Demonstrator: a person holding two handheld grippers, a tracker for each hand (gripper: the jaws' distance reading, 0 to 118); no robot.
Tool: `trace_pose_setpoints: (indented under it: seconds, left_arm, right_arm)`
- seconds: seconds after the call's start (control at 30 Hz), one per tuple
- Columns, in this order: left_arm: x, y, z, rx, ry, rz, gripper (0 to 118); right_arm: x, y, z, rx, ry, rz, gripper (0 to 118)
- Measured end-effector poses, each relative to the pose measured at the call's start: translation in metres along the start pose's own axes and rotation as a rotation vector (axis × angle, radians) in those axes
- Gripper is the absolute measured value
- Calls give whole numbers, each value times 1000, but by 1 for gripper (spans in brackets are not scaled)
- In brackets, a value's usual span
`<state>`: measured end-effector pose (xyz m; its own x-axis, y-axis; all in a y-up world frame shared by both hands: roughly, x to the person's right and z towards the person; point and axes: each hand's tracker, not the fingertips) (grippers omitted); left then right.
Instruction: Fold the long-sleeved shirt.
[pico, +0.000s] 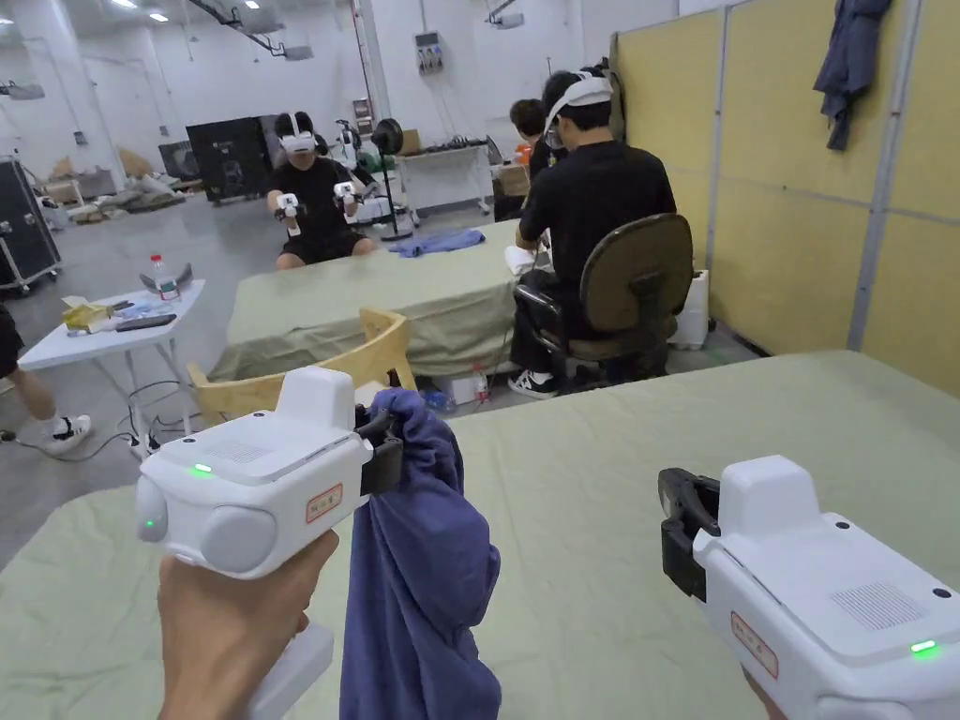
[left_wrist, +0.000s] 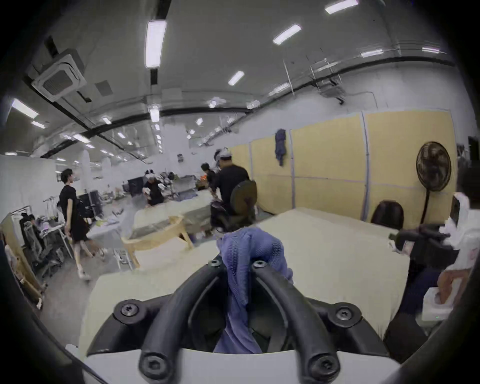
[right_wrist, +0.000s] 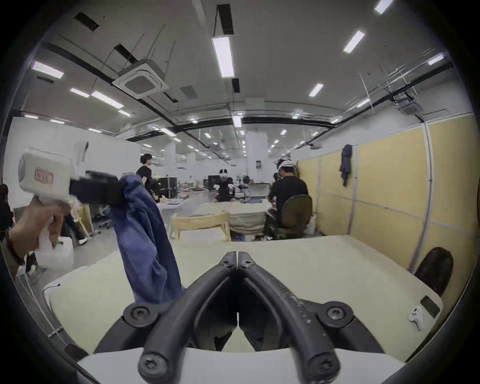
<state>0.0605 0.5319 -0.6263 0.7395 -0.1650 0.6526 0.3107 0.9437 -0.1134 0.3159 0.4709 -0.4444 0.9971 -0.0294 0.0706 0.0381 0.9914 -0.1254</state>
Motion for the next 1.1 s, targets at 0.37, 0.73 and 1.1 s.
trace_pose_setpoints:
  seconds: [0.37, 0.73, 1.1]
  left_arm:
    - [94, -174, -181, -433, -250, 89, 12]
    - [126, -251, -213, -624, -278, 116, 48]
    - [64, -198, -102, -362, -65, 239, 74]
  right_arm:
    - [53, -88, -30, -216, -72, -37, 1]
    - [65, -130, -51, -331, -87, -67, 1]
    - [28, -114, -52, -303, -36, -13, 1]
